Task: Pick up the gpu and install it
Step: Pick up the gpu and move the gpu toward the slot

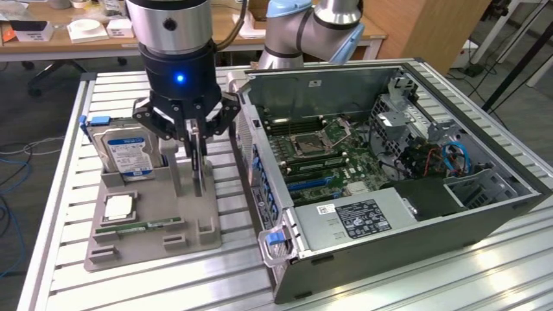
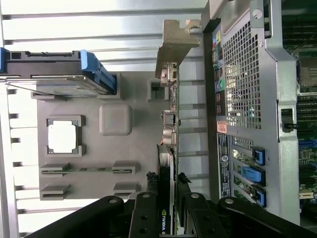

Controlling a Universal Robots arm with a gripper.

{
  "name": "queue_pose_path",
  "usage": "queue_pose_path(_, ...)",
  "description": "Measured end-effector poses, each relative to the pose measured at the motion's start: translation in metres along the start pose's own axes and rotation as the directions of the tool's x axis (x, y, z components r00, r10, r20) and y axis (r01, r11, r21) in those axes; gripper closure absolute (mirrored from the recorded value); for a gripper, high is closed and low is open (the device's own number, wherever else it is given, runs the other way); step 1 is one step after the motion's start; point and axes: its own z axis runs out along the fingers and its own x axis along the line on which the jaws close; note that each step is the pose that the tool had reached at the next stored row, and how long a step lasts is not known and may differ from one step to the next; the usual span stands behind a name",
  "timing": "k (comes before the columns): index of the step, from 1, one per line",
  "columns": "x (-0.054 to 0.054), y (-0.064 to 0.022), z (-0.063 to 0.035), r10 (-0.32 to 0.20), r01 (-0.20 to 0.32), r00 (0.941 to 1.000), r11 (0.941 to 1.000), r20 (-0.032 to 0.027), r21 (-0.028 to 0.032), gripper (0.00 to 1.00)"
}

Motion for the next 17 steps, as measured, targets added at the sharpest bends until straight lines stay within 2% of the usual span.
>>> queue_pose_path(17,0.000,0.0005,-0.0107,0.000,0.000,1.0000,1.0000,0.0000,0.0000,0.74)
